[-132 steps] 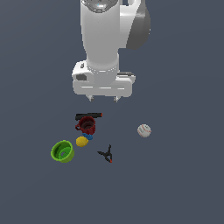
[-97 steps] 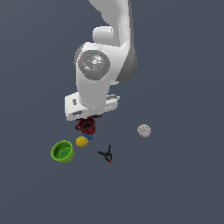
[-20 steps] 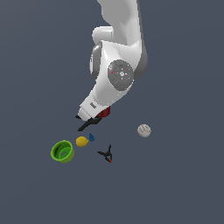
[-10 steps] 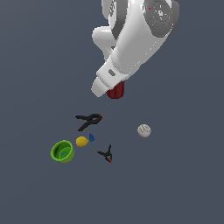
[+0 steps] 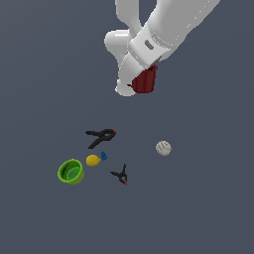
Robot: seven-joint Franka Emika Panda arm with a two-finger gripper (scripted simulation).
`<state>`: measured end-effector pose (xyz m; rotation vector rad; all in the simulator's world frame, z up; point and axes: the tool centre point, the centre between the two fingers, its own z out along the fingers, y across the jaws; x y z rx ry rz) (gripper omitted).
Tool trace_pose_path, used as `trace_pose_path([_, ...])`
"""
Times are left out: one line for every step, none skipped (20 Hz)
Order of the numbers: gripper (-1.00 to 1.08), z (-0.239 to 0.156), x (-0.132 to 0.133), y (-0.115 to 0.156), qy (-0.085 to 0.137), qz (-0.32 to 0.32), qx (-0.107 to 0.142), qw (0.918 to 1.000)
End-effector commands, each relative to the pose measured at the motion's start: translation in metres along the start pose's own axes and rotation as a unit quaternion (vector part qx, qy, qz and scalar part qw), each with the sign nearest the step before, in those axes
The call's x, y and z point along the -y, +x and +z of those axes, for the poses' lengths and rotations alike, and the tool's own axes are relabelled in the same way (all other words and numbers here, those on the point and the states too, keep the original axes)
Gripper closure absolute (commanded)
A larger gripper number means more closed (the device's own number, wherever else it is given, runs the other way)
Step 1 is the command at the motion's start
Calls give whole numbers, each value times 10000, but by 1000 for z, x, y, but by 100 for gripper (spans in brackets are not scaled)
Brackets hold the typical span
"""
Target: Pick up a designated object from a clutter of objects.
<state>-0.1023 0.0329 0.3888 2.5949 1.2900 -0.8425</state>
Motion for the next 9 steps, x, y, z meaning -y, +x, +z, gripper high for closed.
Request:
trace_pose_path([108,-12,8,-3,0,6,-3,10000])
trace_pose_path([108,-15,10,-4,0,6,-3,10000])
trace_pose_path([108,-18,12,-4,1,9,-4,10000])
trace_pose_path([108,-21,14,-5,1,9,-4,10000])
trace_pose_path([108,-23,15,-5,1,9,-4,10000])
trace_pose_path([108,-24,16,-5,1,13,-4,10000])
trace_pose_path([108,-25,17,-5,1,13,-4,10000])
trace_pose_path([108,-26,17,-5,1,13,-4,10000])
trace_pose_path([108,-26,17,-5,1,13,-4,10000])
